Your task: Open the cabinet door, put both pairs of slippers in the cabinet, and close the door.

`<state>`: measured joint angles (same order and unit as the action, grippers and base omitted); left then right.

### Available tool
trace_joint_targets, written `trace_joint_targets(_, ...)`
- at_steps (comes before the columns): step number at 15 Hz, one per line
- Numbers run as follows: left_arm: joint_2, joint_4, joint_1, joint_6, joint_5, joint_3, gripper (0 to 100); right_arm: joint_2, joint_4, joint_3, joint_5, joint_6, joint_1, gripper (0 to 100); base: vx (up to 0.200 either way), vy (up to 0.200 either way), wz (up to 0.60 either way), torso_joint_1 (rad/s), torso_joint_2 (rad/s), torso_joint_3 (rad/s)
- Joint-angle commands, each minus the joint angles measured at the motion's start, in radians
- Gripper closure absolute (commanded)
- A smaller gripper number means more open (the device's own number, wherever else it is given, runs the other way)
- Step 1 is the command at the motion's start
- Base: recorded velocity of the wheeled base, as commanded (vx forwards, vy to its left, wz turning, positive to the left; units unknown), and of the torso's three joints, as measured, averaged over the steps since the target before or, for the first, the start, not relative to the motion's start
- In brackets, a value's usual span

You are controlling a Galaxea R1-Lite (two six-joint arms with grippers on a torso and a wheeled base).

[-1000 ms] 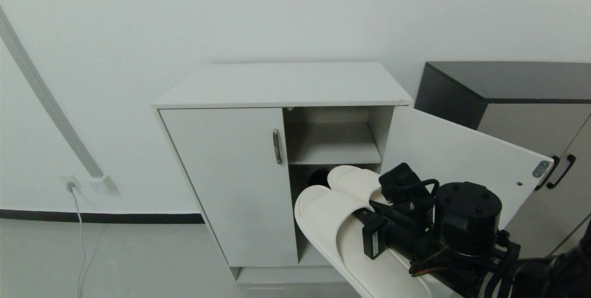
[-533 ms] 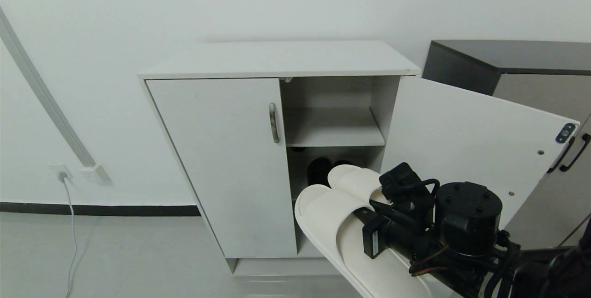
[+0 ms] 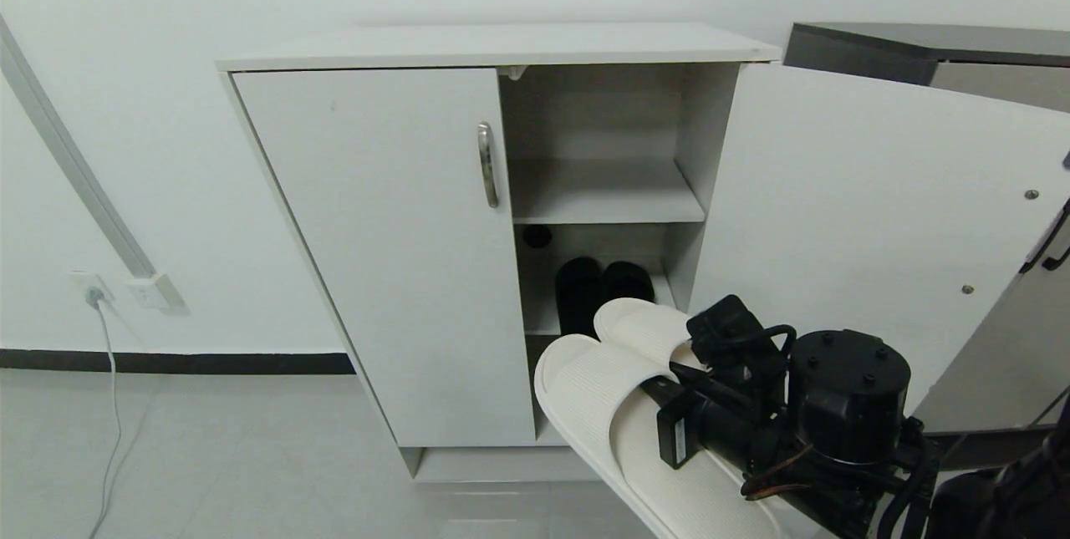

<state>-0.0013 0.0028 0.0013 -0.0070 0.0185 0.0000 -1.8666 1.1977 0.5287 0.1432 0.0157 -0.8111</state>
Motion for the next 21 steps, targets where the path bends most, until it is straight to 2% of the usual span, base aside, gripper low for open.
trace_joint_targets(1,0.001,-0.001,0.000,-0.001,0.000,0.000,100,0.000,0.008,-0.004,-0.001,0.000,0.000,100,0.000,0.000,0.00,0.002,0.26,0.271)
trace_joint_targets(11,0.001,-0.001,0.000,-0.001,0.000,0.000,100,-0.017,0.036,-0.024,-0.005,-0.025,0.000,100,0.000,0.000,0.00,0.001,0.03,0.027)
trace_joint_targets(15,0.001,-0.001,0.000,-0.002,0.000,0.000,100,-0.080,0.066,-0.001,0.038,-0.068,-0.008,100,0.000,0.000,0.00,0.000,0.00,0.000)
trace_joint_targets(18,0.001,-0.001,0.000,-0.001,0.000,0.000,100,-0.223,-0.056,0.277,0.421,0.049,-0.131,100,0.000,0.000,0.00,0.000,0.00,0.000)
trace_joint_targets(21,0.001,-0.001,0.000,0.001,0.000,0.000,100,-0.279,-0.204,0.447,0.618,0.055,-0.135,100,0.000,0.000,0.00,0.000,0.00,0.000)
